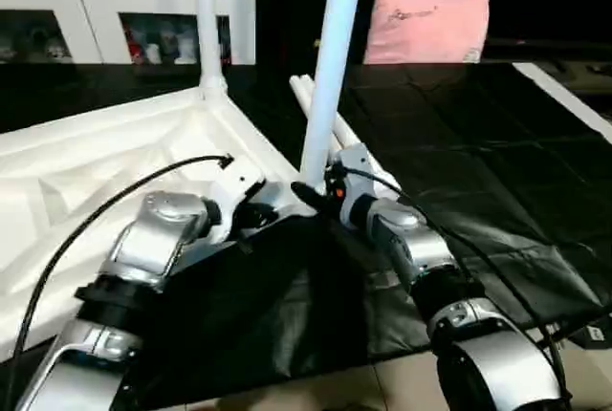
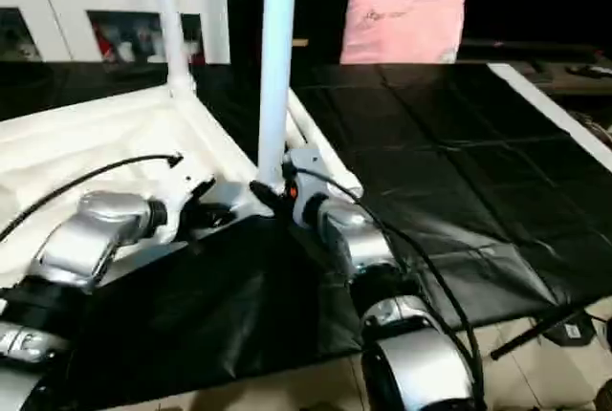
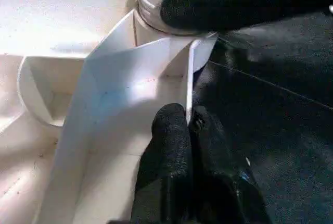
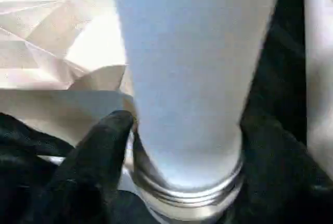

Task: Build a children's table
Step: Rotate leg to tighten

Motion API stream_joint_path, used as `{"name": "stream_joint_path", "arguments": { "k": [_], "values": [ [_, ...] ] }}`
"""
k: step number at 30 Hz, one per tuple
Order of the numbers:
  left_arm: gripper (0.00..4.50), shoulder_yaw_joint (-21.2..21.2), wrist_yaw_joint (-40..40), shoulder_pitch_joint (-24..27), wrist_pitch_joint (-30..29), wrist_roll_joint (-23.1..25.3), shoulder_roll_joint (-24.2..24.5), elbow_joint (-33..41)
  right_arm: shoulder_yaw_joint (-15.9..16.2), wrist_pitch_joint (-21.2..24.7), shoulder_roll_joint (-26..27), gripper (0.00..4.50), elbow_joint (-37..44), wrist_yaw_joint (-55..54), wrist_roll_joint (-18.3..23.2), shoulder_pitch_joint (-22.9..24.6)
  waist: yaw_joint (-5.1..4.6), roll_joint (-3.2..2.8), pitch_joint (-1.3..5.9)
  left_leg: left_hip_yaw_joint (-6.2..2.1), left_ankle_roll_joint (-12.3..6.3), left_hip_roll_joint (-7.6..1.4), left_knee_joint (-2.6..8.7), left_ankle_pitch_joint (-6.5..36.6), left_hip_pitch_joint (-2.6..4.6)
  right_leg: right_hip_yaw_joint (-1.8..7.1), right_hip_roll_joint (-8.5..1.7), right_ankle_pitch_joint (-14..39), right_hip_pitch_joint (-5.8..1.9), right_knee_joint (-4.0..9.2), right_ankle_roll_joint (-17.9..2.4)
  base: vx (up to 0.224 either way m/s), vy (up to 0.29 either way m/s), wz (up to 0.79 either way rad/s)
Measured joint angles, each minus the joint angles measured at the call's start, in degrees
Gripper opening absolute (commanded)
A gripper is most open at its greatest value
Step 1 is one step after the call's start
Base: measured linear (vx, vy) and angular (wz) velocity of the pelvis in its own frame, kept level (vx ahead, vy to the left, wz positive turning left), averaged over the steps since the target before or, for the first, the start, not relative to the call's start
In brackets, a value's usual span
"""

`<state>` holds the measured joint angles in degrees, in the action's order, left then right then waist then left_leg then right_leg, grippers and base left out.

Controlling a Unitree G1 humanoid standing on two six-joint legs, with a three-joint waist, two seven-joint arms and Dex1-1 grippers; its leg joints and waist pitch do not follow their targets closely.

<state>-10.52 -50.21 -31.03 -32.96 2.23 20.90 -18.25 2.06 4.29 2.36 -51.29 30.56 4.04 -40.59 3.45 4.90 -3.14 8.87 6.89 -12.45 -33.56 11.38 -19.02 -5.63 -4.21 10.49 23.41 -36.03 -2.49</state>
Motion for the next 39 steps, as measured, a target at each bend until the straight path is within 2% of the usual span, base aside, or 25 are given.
{"name": "stream_joint_path", "arguments": {
  "k": [7, 11, 14, 19, 22, 26, 31, 32, 35, 38, 39],
  "values": [
    [0.00, -1.81, -0.79, -0.31, 1.46, 0.94, 1.25, 0.23, 0.03, -1.25, -0.77, 4.21, -0.05, 3.25, 0.54, 0.45, 0.02, -0.04, -0.03, 0.00, 0.00, 0.00, 0.00, 0.00, 0.00, 0.00, 0.00, 0.05, 0.00, 0.03, 0.08, 0.000, 0.000, 0.00],
    [0.00, -3.07, -4.80, -0.13, 4.73, 0.44, 4.09, 0.22, 1.24, -0.87, -5.01, 4.47, 3.72, 13.75, 2.22, 3.03, 0.28, -0.23, -0.15, 0.00, -0.05, -0.01, 0.08, 0.03, -0.08, -0.02, 0.00, -0.02, 0.03, 0.13, -0.05, 0.000, 0.000, 0.00],
    [0.00, -3.99, -8.31, 0.06, 8.56, 0.26, 6.50, -0.32, 3.41, -0.91, -9.53, 4.47, 6.20, 21.98, 2.17, 4.49, 0.60, -0.26, -0.18, 0.00, -0.06, -0.01, 0.10, 0.04, -0.11, -0.04, 0.01, -0.01, 0.05, 0.14, -0.06, 0.000, 0.000, 0.00],
    [0.00, -5.22, -14.53, 0.08, 15.25, 0.00, 10.98, -1.92, 6.23, -1.21, -14.03, 4.47, 8.68, 32.79, 2.25, 5.24, 0.94, -0.27, -0.19, 0.01, -0.06, -0.03, 0.06, 0.03, -0.09, -0.05, 0.01, -0.02, 0.05, 0.13, -0.08, 0.000, 0.000, 0.00],
    [0.00, -5.85, -19.72, 0.57, 19.36, -0.71, 13.06, -2.22, 7.31, -3.17, -15.90, 4.47, 9.71, 36.42, 2.16, 5.18, 1.63, -0.27, -0.19, 0.01, -0.06, -0.04, 0.07, 0.03, -0.09, -0.05, 0.01, -0.02, 0.06, 0.14, -0.07, 0.000, 0.000, 0.00],
    [0.00, -6.88, -24.64, 0.73, 22.44, -1.32, 15.22, -2.22, 8.66, -6.63, -16.50, 4.47, 9.80, 40.18, 1.85, 5.18, 2.10, -0.28, -0.20, 0.05, -0.08, -0.04, 0.03, 0.05, -0.10, -0.06, -0.02, -0.01, 0.05, 0.15, -0.07, 0.000, 0.000, 0.00],
    [0.00, -7.98, -27.70, 0.73, 24.35, -2.04, 15.84, -2.22, 9.70, -6.96, -16.55, 4.47, 10.50, 45.45, 2.58, 5.18, 2.26, -0.28, -0.20, 0.06, -0.08, -0.04, 0.04, 0.05, -0.08, -0.06, -0.03, -0.01, 0.03, 0.12, -0.08, 0.000, 0.000, 0.00],
    [0.00, -8.19, -28.21, 0.73, 24.84, -2.10, 15.85, -2.23, 9.86, -6.96, -16.54, 4.19, 10.49, 46.20, 2.58, 5.18, 2.37, -0.30, -0.21, 0.06, -0.08, -0.05, 0.03, 0.04, -0.09, -0.06, -0.03, -0.01, 0.03, 0.12, -0.08, 0.000, 0.000, 0.00],
    [0.00, -8.58, -29.38, 0.73, 25.66, -2.28, 15.86, -2.23, 10.42, -7.08, -16.32, 4.09, 10.12, 46.96, 2.57, 5.11, 2.57, -0.29, -0.21, 0.07, -0.08, -0.05, 0.01, 0.04, -0.08, -0.06, -0.03, -0.01, 0.02, 0.11, -0.08, 0.000, 0.000, 0.00],
    [0.00, -8.92, -30.27, 0.73, 26.15, -2.46, 15.87, -2.22, 10.86, -7.31, -15.61, 3.69, 8.69, 47.38, 2.55, 4.75, 2.73, -0.29, -0.21, 0.07, -0.08, -0.05, 0.01, 0.04, -0.07, -0.06, -0.03, -0.01, 0.02, 0.11, -0.08, 0.000, 0.000, 0.00],
    [0.00, -9.04, -30.61, 0.73, 26.46, -2.50, 15.87, -2.19, 10.86, -7.34, -15.40, 3.69, 7.99, 47.44, 2.55, 4.49, 2.81, -0.29, -0.21, 0.07, -0.07, -0.05, 0.01, 0.04, -0.07, -0.06, -0.04, -0.01, 0.02, 0.10, -0.08, 0.000, 0.000, 0.00]
  ]
}}
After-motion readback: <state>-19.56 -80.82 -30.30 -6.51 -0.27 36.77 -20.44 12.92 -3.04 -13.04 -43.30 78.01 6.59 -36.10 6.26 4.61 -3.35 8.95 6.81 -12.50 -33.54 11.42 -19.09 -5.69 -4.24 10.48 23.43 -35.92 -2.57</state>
